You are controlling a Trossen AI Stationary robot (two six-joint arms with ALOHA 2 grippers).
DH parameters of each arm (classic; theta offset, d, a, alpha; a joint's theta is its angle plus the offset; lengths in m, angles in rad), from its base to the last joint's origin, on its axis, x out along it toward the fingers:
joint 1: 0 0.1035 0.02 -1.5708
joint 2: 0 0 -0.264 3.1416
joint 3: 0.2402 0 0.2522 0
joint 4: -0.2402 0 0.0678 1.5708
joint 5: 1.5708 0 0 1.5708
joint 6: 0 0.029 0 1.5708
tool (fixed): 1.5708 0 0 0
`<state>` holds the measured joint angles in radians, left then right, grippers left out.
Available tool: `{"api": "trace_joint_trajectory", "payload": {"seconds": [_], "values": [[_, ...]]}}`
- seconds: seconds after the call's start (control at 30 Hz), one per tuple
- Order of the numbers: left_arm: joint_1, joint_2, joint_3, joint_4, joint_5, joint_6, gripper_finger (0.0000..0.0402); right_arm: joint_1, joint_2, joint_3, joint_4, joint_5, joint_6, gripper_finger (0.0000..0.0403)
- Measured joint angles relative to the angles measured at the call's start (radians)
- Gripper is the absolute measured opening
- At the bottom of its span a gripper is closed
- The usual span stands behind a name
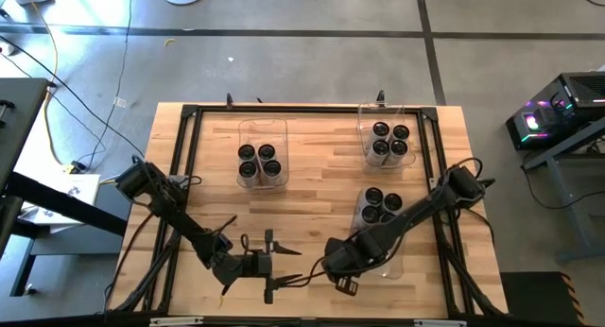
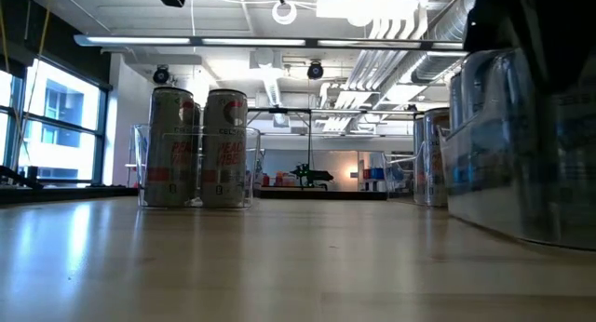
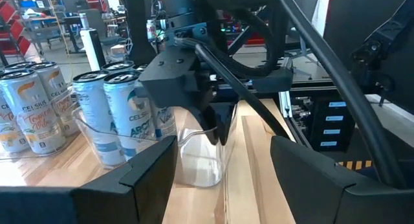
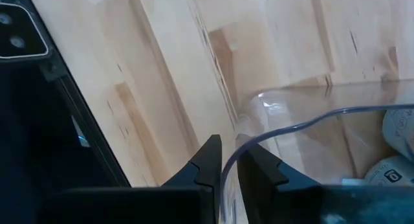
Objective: Sort soda cans
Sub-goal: Move the bottom transparent bin between the two transparent bins
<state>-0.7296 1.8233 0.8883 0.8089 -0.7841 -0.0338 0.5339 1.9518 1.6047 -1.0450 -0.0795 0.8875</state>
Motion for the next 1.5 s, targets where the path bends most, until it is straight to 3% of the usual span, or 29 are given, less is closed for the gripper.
{"api": "trace_joint_trajectory", "payload": {"seconds": [0.3, 0.7, 1.0, 1.23, 1.4, 1.5], "values": [[0.000, 0.000, 0.000, -0.003, 0.000, -0.016, 0.0241, -0.010, 0.000, 0.000, 0.018, 0.016, -0.052, 0.0038], [0.000, 0.000, 0.000, -0.003, 0.000, -0.017, 0.0241, -0.019, 0.000, 0.018, 0.084, 0.010, -0.117, 0.0166], [0.001, 0.000, 0.000, -0.005, -0.005, -0.017, 0.0241, -0.015, 0.000, 0.158, -0.035, 0.023, -0.224, 0.0181], [0.001, 0.001, 0.000, -0.074, -0.045, -0.064, 0.0241, 0.163, 0.000, 0.245, -0.271, 0.062, -0.235, 0.0181], [0.002, 0.001, 0.000, -0.080, -0.061, -0.082, 0.0241, 0.317, -0.001, 0.243, -0.498, 0.101, 0.006, 0.0181], [0.003, 0.001, 0.000, -0.079, -0.087, -0.086, 0.0241, 0.402, -0.012, 0.190, -0.489, 0.095, 0.127, 0.0181]]}}
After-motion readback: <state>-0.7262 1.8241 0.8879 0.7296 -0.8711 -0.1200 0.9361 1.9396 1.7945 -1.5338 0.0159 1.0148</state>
